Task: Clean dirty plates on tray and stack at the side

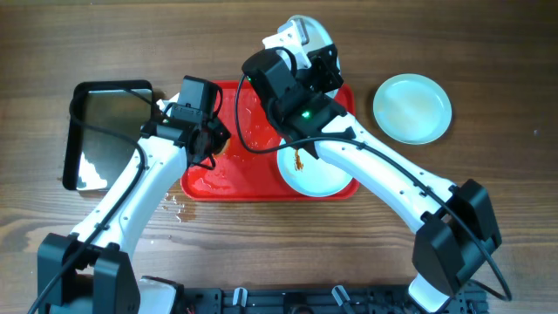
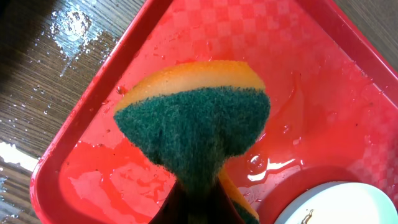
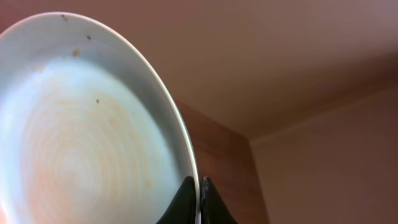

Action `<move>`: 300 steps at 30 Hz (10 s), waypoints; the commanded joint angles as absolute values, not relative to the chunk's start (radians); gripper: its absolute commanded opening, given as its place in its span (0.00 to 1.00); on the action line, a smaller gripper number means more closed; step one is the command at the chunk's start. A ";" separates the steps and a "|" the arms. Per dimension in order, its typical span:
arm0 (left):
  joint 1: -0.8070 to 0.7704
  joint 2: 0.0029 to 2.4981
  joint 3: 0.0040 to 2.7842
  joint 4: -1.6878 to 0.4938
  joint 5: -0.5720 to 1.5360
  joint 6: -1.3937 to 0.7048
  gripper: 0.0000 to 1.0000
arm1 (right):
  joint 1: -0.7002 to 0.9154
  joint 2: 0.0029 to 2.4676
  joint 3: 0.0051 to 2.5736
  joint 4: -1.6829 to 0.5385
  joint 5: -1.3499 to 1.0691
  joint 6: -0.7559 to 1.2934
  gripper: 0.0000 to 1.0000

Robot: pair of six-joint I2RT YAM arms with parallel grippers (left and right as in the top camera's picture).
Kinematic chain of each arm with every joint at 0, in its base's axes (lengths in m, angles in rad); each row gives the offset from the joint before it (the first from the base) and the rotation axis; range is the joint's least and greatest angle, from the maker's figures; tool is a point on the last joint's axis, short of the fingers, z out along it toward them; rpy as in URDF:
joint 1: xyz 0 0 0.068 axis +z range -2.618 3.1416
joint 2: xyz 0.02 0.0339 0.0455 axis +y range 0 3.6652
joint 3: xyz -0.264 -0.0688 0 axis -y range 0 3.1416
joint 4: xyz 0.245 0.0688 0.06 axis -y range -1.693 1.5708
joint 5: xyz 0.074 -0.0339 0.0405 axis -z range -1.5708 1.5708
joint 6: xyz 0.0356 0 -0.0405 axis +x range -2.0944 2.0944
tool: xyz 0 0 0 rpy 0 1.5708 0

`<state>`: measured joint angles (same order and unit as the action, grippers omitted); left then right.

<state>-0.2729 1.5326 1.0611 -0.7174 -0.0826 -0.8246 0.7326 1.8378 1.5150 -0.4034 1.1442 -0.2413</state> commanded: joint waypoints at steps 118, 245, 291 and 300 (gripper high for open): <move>-0.305 1.952 1.067 -0.607 -0.361 -0.553 0.04 | 0.508 2.024 1.194 -0.548 -0.066 0.525 0.04; -0.062 1.681 1.211 -0.561 -0.106 -0.640 0.04 | 0.049 1.792 1.235 -0.637 -0.627 0.369 0.84; 0.318 1.277 1.211 -0.772 0.141 -0.640 1.00 | 0.472 1.039 0.979 -0.749 0.019 0.423 1.00; 0.318 1.277 1.211 -0.772 0.141 -0.640 1.00 | 0.050 0.427 0.151 0.274 -0.264 0.349 1.00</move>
<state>0.3138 1.2774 1.2106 -0.7765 0.1299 -0.6415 0.1036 0.5713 0.2718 0.1802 -0.2195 0.3630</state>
